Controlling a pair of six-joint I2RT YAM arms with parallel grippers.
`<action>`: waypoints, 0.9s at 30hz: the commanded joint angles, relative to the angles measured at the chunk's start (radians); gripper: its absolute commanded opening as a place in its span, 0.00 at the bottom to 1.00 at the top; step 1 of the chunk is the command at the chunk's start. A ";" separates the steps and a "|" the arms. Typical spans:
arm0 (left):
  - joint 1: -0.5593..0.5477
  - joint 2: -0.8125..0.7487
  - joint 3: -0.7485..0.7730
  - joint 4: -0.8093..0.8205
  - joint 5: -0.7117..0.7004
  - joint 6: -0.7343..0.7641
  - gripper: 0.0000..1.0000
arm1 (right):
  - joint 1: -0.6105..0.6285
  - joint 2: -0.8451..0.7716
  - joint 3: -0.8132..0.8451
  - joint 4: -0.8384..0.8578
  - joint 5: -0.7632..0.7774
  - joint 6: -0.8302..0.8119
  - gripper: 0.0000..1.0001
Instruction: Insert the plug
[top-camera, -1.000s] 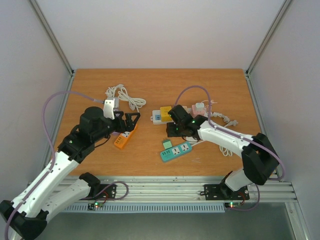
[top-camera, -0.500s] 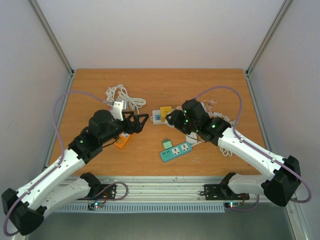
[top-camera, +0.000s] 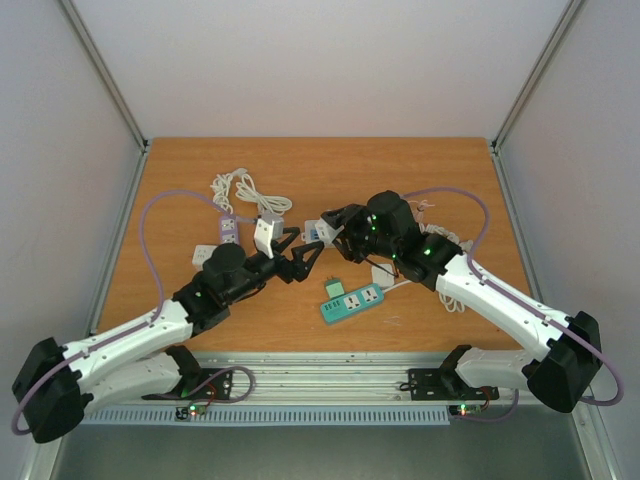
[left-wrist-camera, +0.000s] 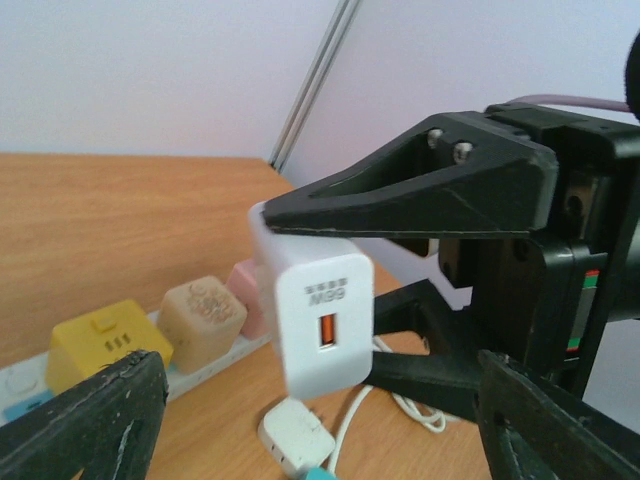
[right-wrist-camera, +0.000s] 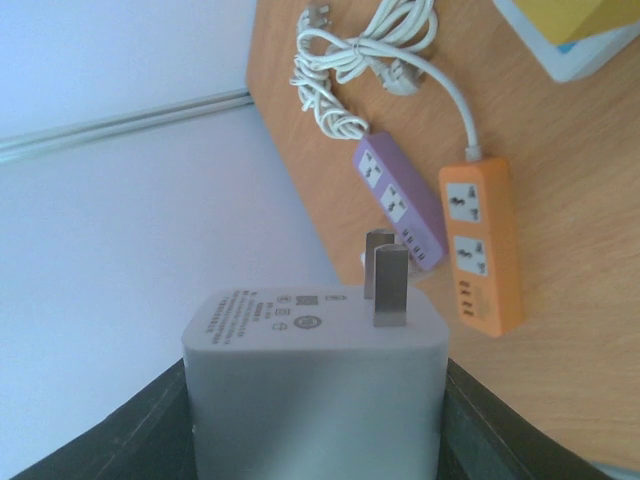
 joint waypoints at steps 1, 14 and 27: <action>-0.036 0.054 0.023 0.199 -0.096 0.060 0.79 | 0.004 -0.005 0.051 0.012 -0.014 0.129 0.38; -0.043 0.162 0.060 0.296 -0.104 0.058 0.57 | 0.004 -0.013 0.042 0.027 -0.055 0.156 0.38; -0.043 0.193 0.073 0.266 -0.103 0.071 0.01 | 0.004 -0.026 0.013 0.021 -0.065 0.116 0.53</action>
